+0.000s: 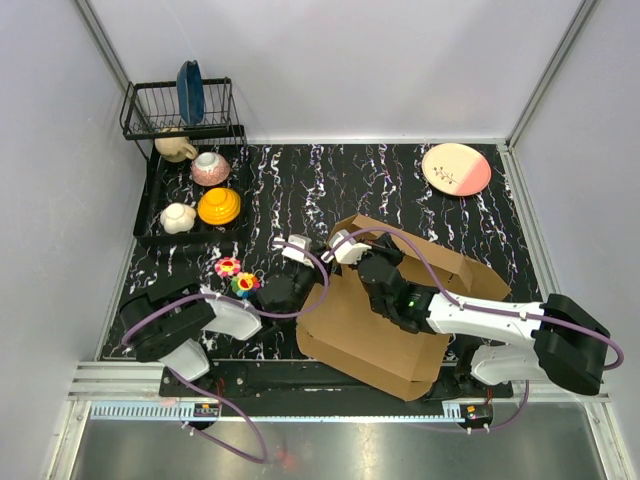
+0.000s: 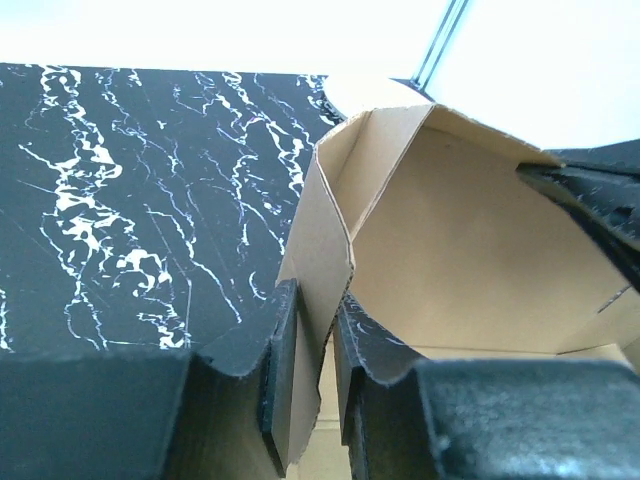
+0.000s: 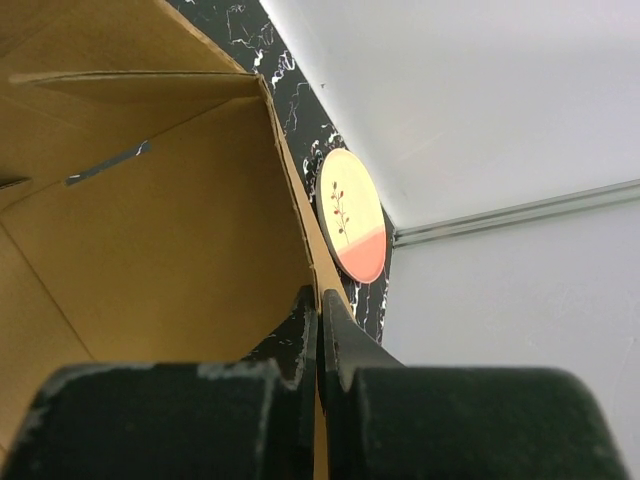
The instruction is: Fold the paper box
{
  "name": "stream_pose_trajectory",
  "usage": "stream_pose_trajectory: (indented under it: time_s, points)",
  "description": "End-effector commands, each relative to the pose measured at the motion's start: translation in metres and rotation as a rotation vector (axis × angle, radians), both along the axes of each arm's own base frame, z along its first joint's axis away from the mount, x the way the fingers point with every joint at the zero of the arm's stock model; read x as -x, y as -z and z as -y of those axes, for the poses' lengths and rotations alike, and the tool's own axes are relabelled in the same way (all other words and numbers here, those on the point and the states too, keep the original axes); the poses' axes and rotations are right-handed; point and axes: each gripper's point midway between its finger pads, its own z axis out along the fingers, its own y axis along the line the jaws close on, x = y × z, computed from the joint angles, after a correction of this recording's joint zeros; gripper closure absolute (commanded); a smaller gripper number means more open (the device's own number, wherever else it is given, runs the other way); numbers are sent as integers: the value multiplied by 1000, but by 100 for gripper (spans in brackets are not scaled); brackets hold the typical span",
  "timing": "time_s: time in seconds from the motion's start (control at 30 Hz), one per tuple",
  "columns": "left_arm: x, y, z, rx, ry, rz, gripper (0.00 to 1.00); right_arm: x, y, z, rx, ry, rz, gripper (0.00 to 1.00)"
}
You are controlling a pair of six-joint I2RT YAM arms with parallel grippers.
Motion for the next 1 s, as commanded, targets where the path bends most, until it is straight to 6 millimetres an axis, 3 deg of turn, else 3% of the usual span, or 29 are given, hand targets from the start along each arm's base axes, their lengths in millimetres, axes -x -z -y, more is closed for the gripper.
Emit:
stream_pose_trajectory:
  time_s: [0.0, 0.27, 0.57, 0.7, 0.73, 0.83, 0.97]
  points:
    - [12, -84, -1, 356, 35, 131, 77, 0, 2, -7, -65, -7, 7, 100]
    - [19, -69, 14, 399, 89, 91, 83, 7, 13, -8, -32, -27, -28, 100]
    - [24, -61, 23, 414, 137, 55, 77, 16, 28, -9, 0, -44, -82, 100]
    - [30, -63, 33, 413, 197, 58, 64, 17, 35, -9, -12, -41, -88, 100]
    - [30, -63, 31, 414, 191, 57, 54, 17, 37, -9, -12, -38, -90, 100]
    - [28, -59, 16, 392, 143, 63, 43, 16, 38, -8, -7, -34, -91, 100]
    - [31, -61, -5, 357, 95, 93, 37, 17, 37, -7, -13, -35, -89, 100]
